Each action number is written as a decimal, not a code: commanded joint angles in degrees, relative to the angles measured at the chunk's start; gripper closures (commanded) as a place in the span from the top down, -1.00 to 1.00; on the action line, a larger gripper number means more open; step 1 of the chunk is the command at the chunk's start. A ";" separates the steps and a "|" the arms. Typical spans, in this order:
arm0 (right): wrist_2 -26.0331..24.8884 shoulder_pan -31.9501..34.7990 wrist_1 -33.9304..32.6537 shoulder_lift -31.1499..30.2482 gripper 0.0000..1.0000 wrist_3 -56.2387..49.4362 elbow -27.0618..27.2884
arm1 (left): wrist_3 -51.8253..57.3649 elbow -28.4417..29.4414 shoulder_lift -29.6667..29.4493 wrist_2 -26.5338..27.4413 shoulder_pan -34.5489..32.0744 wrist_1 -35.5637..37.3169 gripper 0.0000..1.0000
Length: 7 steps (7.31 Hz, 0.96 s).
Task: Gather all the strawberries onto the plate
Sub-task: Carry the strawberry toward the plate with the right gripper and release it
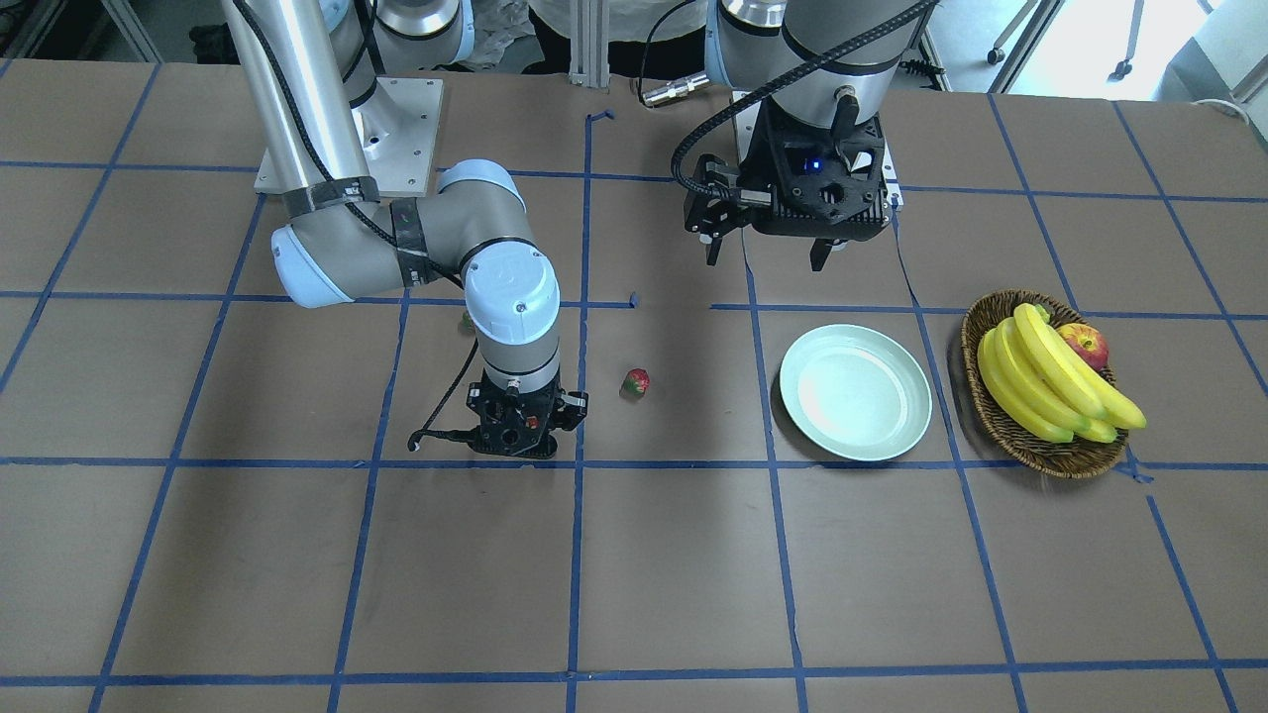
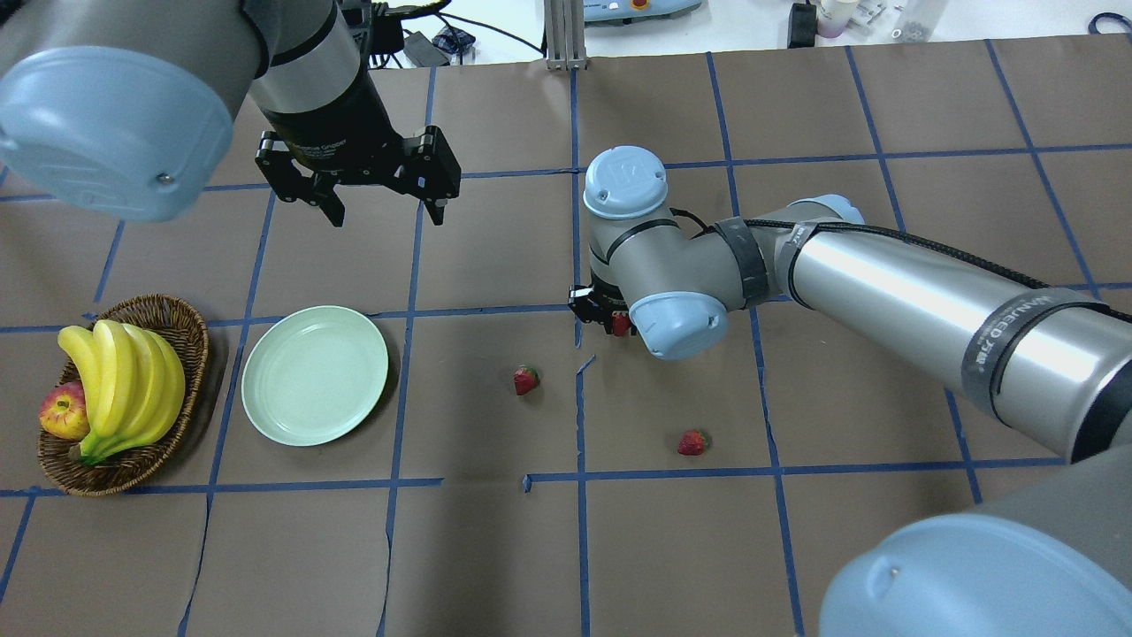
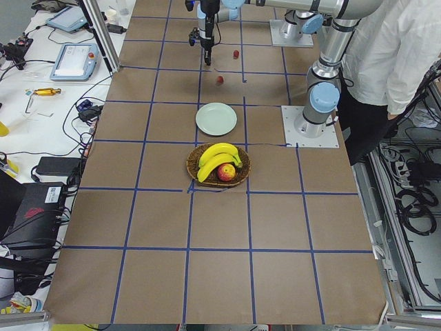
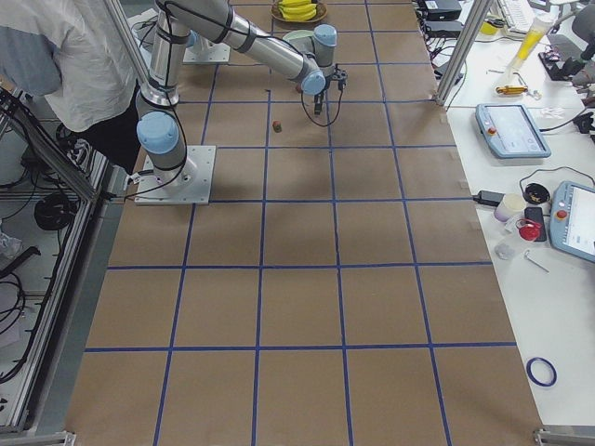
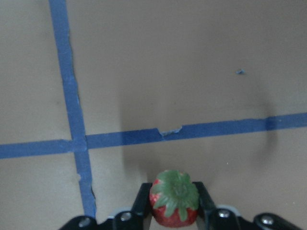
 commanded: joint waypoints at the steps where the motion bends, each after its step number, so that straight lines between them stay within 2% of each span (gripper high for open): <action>1: 9.53 0.72 -0.85 -1.10 -1.00 4.74 -1.66 | 0.05 -0.01 0.19 -0.03 0.00 0.00 1.00; 2: 21.01 2.12 -4.59 -1.02 -1.00 8.08 -1.67 | 0.22 0.07 0.19 -0.12 0.00 0.09 1.00; 3: 27.48 3.44 -5.24 0.03 -1.00 9.77 -1.06 | 0.22 0.08 0.27 -0.12 0.00 0.35 1.00; 6: 28.95 5.65 -6.03 4.60 -1.00 9.79 -1.58 | 0.13 -0.01 0.45 -0.03 0.00 0.62 1.00; 7: 28.78 5.74 -6.47 4.61 0.59 9.96 -1.58 | 0.05 -0.01 0.45 -0.12 0.00 0.62 1.00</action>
